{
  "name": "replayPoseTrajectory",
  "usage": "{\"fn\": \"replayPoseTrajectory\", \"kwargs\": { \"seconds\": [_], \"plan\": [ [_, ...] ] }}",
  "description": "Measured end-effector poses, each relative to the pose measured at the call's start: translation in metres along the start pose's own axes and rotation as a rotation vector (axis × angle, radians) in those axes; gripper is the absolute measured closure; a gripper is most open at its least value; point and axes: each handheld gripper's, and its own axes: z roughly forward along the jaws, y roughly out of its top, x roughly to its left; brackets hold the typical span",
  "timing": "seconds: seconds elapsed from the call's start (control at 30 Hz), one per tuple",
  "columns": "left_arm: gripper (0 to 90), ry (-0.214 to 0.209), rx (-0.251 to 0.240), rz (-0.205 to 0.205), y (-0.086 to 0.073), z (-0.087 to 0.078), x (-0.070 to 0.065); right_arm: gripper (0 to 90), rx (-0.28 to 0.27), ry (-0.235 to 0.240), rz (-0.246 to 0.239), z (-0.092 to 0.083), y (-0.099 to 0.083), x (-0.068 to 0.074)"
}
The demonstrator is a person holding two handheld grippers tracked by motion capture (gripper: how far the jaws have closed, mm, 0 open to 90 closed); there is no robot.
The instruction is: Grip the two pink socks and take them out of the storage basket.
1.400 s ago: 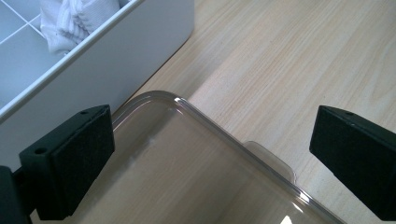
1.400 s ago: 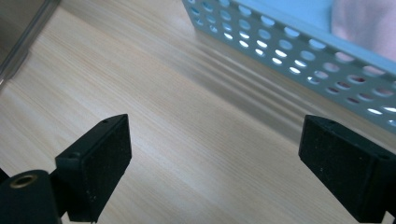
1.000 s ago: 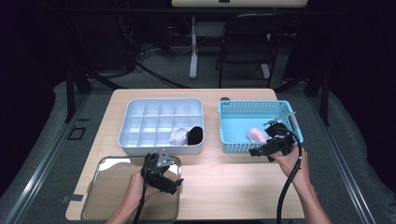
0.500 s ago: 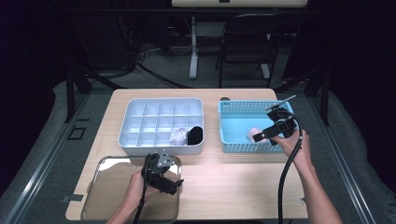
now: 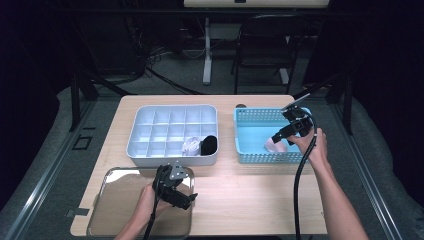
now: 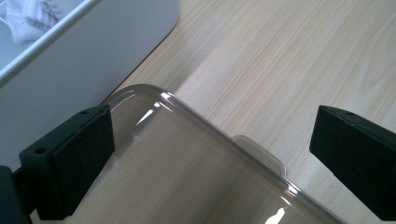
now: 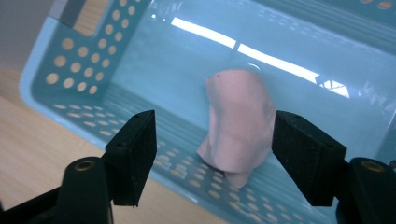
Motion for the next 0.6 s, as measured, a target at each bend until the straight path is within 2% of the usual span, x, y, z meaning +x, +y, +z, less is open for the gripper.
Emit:
{"fn": "replayPoseTrajectory", "kwargs": {
  "seconds": [0.23,0.43,0.47,0.6],
  "plan": [
    [0.2,-0.006,0.000,-0.002,0.000,0.001,0.000,35.8,0.032,-0.011,0.030,0.024,0.008,-0.005],
    [0.2,-0.006,0.000,-0.010,-0.001,0.000,0.002,34.0,0.103,-0.043,0.024,0.044,0.016,-0.010],
    [0.2,-0.008,0.000,-0.010,-0.001,0.000,0.002,33.8,0.091,-0.052,0.049,0.049,0.016,-0.009],
    [0.2,-0.007,-0.003,-0.011,-0.001,0.000,0.003,33.9,0.140,-0.065,0.054,0.060,0.017,-0.011]
  ]
}}
